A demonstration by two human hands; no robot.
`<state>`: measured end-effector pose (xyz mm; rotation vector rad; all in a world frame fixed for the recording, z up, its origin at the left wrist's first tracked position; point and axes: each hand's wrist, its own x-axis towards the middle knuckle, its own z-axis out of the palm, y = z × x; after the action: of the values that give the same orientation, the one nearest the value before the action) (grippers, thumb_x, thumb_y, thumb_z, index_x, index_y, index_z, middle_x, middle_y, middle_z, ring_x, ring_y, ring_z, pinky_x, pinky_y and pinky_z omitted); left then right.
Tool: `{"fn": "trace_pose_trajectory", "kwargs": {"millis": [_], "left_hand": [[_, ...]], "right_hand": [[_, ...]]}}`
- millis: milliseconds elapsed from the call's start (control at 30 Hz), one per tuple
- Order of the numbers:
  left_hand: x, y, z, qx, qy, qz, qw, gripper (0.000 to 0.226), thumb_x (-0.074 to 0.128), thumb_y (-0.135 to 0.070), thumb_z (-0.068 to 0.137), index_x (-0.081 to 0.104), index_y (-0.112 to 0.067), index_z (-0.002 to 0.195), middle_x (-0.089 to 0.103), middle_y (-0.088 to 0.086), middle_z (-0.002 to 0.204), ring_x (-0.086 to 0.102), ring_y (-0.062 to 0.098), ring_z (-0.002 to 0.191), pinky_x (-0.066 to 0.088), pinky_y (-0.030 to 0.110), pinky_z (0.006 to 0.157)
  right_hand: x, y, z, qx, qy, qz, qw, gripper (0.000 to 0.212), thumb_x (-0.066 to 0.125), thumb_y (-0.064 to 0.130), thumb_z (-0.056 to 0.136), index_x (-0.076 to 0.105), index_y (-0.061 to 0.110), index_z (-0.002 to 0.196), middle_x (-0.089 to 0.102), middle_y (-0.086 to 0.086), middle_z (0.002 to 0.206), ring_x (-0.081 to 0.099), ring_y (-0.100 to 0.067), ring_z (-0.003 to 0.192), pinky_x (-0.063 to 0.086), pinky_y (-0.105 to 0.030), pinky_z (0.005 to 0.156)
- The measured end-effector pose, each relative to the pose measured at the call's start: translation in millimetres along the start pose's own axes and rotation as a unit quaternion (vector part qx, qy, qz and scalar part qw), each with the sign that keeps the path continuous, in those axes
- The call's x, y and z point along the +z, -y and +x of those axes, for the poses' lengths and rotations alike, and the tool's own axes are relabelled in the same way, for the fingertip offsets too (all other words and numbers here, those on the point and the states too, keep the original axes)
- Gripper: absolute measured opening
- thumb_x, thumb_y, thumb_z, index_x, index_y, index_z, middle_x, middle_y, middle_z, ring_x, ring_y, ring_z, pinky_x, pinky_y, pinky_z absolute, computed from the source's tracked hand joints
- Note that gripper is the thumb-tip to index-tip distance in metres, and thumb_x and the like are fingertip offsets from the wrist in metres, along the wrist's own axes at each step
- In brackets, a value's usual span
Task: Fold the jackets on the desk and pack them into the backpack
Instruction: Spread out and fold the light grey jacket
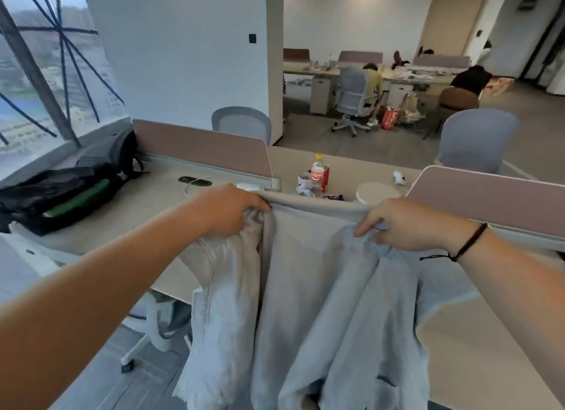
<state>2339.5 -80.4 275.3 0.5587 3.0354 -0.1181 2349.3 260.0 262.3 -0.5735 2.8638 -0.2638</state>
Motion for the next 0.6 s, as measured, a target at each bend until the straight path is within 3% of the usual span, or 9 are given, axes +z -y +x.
{"fn": "trace_pose_trajectory", "kwargs": {"millis": [100, 167, 267, 333, 500, 533, 600], "left_hand": [[-19.4, 17.9, 57.4, -0.003, -0.028, 0.057, 0.998, 0.062, 0.049, -0.022, 0.091, 0.041, -0.068, 0.131, 0.061, -0.009, 0.126, 0.061, 0.020, 0.110, 0.053, 0.036, 0.082], [-36.0, 27.4, 94.0, 0.008, -0.058, 0.096, 0.994, 0.058, 0.046, -0.025, 0.095, 0.040, -0.067, 0.133, 0.061, -0.010, 0.125, 0.060, 0.020, 0.114, 0.046, 0.032, 0.075], [-38.2, 34.7, 145.9, 0.013, -0.083, 0.160, 0.984, 0.057, 0.042, -0.023, 0.098, 0.036, -0.064, 0.138, 0.059, -0.009, 0.102, 0.062, 0.019, 0.105, 0.039, 0.030, 0.069], [-26.4, 39.8, 180.9, 0.025, -0.083, 0.194, 0.977, 0.058, 0.042, -0.022, 0.099, 0.033, -0.061, 0.141, 0.045, -0.011, 0.082, 0.064, 0.018, 0.096, 0.039, 0.030, 0.065], [33.7, 54.2, 284.2, 0.037, -0.081, 0.213, 0.973, 0.056, 0.042, -0.017, 0.099, 0.038, -0.053, 0.143, 0.045, -0.009, 0.074, 0.067, 0.018, 0.090, 0.038, 0.028, 0.061], [50.8, 55.8, 300.5, 0.043, -0.085, 0.215, 0.972, 0.055, 0.043, -0.016, 0.099, 0.038, -0.049, 0.143, 0.051, -0.008, 0.077, 0.067, 0.019, 0.090, 0.038, 0.028, 0.060], [103.2, 63.2, 335.0, 0.061, -0.054, 0.204, 0.975, 0.058, 0.045, -0.017, 0.097, 0.030, -0.040, 0.149, 0.064, -0.003, 0.105, 0.062, 0.023, 0.105, 0.043, 0.032, 0.072]], "right_hand": [[-17.0, -24.7, 53.0, 0.002, -0.020, 0.007, 1.000, 0.037, 0.069, 0.016, 0.088, 0.071, 0.049, 0.104, 0.064, 0.019, 0.115, 0.058, -0.010, 0.110, 0.045, -0.026, 0.093], [-33.4, -39.4, 87.9, 0.006, 0.005, 0.019, 1.000, 0.040, 0.068, 0.016, 0.088, 0.069, 0.054, 0.100, 0.062, 0.021, 0.111, 0.058, -0.007, 0.106, 0.046, -0.026, 0.095], [-50.2, -62.6, 138.0, 0.027, 0.036, 0.017, 0.999, 0.044, 0.069, 0.019, 0.085, 0.063, 0.062, 0.091, 0.066, 0.015, 0.114, 0.060, -0.010, 0.103, 0.051, -0.034, 0.095], [-49.4, -75.0, 167.7, 0.049, 0.032, -0.005, 0.998, 0.041, 0.068, 0.018, 0.086, 0.067, 0.056, 0.102, 0.065, 0.014, 0.113, 0.059, -0.011, 0.102, 0.050, -0.034, 0.093], [-5.0, -106.3, 244.6, 0.129, -0.036, -0.083, 0.987, 0.041, 0.056, 0.015, 0.088, 0.069, 0.047, 0.111, 0.061, 0.011, 0.108, 0.060, -0.017, 0.106, 0.042, -0.028, 0.076], [8.9, -111.2, 258.5, 0.143, -0.040, -0.102, 0.984, 0.043, 0.054, 0.013, 0.088, 0.067, 0.046, 0.113, 0.062, 0.008, 0.112, 0.061, -0.019, 0.107, 0.042, -0.029, 0.077], [48.2, -121.0, 286.5, 0.186, -0.020, -0.136, 0.973, 0.046, 0.050, 0.012, 0.091, 0.063, 0.041, 0.123, 0.059, 0.001, 0.125, 0.058, -0.025, 0.112, 0.042, -0.034, 0.081]]}}
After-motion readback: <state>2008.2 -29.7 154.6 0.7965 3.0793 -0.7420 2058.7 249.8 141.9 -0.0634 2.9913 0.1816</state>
